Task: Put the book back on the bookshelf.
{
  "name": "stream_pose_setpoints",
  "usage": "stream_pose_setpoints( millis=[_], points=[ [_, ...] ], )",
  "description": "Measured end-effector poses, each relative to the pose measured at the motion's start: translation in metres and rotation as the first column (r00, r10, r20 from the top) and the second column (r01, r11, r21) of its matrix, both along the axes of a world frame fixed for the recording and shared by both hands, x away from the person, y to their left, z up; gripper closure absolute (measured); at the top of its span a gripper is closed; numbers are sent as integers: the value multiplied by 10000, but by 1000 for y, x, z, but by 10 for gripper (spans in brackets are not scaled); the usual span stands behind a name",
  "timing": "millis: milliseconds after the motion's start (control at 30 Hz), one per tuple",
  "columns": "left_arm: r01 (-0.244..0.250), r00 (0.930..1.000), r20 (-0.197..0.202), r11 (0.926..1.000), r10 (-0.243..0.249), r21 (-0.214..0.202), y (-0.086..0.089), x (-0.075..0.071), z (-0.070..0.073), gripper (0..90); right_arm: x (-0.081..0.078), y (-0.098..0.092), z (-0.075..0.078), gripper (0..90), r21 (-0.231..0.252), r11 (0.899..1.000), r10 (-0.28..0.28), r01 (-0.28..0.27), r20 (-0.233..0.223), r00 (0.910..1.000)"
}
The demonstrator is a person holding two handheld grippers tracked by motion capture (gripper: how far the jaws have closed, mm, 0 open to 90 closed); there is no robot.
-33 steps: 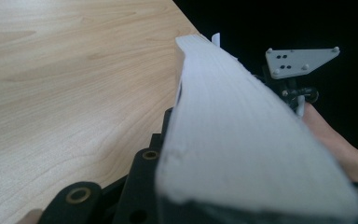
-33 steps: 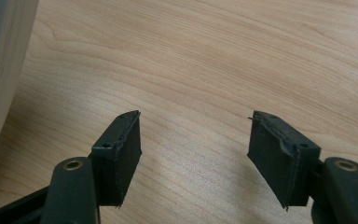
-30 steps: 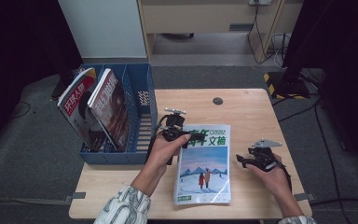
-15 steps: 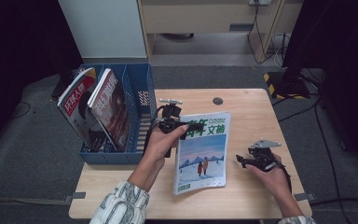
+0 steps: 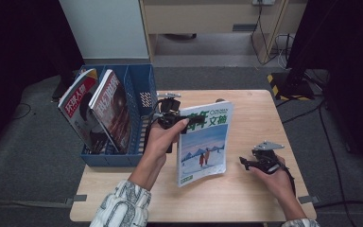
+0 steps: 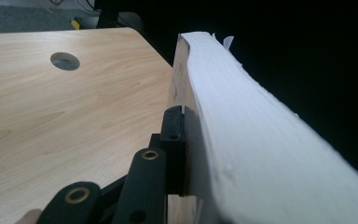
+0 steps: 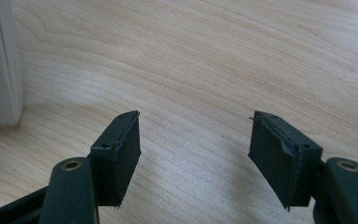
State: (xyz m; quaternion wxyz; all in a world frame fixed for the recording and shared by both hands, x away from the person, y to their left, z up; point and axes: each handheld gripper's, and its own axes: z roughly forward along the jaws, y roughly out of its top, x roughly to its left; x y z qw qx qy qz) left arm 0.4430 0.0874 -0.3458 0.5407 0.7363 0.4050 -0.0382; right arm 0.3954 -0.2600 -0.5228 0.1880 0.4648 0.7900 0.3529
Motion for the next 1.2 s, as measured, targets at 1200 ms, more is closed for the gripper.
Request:
stream_pose_setpoints(
  millis=[1200],
  points=[
    [-1074,9941,120,9942,1075,-45,38,-2,24,722,5,-5,-15,141,-255,9953,-931,933,86,9956]
  ],
)
